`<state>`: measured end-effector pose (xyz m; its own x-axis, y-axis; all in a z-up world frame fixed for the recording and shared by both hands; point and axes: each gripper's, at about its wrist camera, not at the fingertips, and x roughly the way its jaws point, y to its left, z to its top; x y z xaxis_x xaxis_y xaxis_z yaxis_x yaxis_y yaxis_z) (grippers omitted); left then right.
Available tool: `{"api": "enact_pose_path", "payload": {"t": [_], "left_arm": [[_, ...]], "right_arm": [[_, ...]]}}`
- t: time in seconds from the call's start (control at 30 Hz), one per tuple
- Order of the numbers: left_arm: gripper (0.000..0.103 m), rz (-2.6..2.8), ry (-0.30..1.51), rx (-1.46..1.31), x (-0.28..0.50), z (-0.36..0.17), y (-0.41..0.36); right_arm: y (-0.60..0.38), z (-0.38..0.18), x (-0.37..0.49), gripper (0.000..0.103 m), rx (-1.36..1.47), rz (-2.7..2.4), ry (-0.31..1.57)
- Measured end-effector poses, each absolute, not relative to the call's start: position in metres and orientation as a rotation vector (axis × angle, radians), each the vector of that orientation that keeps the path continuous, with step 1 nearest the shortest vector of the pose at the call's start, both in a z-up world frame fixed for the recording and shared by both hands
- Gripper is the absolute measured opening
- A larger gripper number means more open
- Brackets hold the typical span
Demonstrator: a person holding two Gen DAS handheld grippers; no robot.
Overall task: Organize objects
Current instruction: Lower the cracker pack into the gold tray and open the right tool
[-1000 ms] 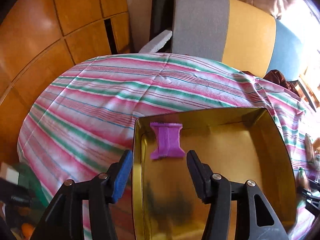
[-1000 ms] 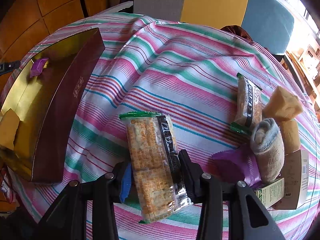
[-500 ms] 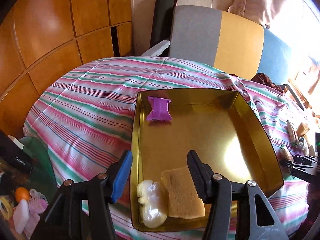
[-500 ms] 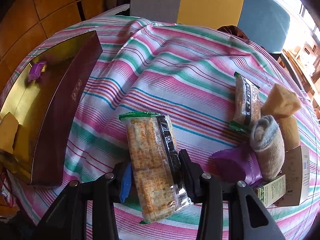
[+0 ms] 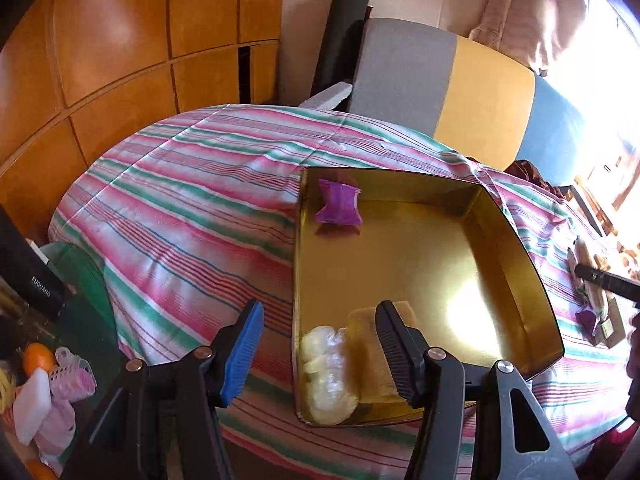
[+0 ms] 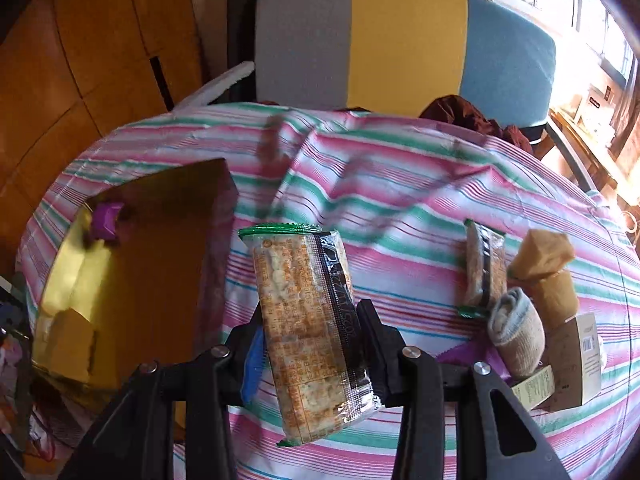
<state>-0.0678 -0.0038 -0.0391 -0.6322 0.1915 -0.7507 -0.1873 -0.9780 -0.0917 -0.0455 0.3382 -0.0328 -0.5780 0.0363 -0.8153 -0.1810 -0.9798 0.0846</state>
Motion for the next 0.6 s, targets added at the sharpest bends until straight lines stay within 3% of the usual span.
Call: {"api": "enact_pose_path", "payload": {"t": [0.17, 0.47, 0.6], "left_arm": [[0.059, 2.681, -0.068, -1.235, -0.066, -0.044, -0.025], [0.059, 2.698, -0.129, -1.243, -0.063, -0.049, -0.051], [0.059, 2.692, -0.157, -1.266, -0.065, -0.054, -0.06]], "right_arm": [[0.271, -0.029, -0.092, 0.042, -1.457, 2.775, 0.252], [0.176, -0.076, -0.163, 0.042, -1.661, 2.695, 0.276], [0.152, -0.094, -0.183, 0.044, -1.759, 2.665, 0.392]]}}
